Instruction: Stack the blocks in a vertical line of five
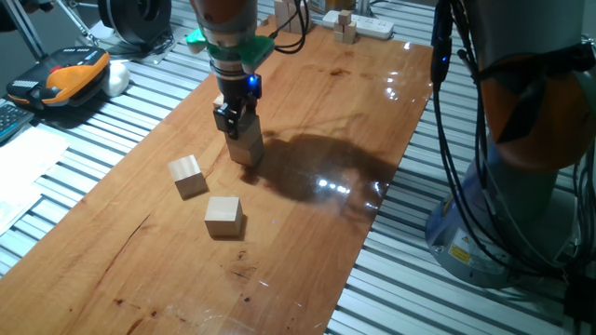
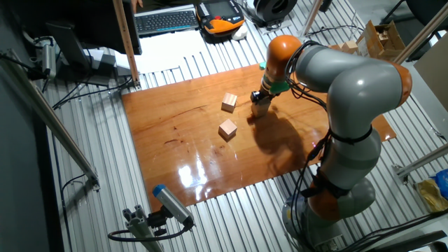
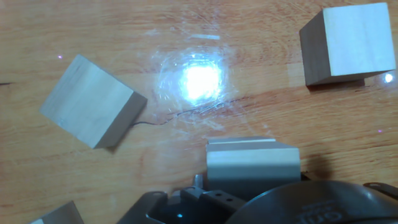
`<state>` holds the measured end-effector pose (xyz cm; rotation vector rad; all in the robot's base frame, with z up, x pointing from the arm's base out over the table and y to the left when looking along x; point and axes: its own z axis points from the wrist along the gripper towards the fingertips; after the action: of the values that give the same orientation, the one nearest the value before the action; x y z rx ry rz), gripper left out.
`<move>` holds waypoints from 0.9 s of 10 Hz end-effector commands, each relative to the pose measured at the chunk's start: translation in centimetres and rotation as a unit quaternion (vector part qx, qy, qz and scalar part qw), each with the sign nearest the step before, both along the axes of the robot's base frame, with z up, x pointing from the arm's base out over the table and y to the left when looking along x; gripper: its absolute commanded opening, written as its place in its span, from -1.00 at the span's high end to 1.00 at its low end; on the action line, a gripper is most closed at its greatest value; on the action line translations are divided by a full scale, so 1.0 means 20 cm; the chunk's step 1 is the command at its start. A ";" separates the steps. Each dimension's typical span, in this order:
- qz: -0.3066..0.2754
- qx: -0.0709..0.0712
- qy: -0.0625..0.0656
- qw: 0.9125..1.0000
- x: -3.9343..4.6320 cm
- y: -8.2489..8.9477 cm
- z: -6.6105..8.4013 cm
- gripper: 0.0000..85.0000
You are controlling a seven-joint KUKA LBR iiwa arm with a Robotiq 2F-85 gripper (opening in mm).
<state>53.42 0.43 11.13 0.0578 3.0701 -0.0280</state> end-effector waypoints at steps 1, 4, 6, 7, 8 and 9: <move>-0.001 0.000 0.000 1.000 0.003 0.00 0.02 -0.60; -0.003 -0.001 -0.001 1.000 0.019 -0.02 0.07 -0.60; -0.002 -0.005 -0.003 1.000 0.030 -0.04 0.11 -0.60; -0.002 -0.005 -0.003 1.000 0.030 -0.04 0.13 -0.60; -0.005 -0.005 -0.004 1.000 0.027 -0.02 0.14 -0.60; -0.008 -0.005 -0.004 1.000 0.027 -0.01 0.15 -0.60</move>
<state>53.94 0.22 14.08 0.0812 3.0611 -0.0453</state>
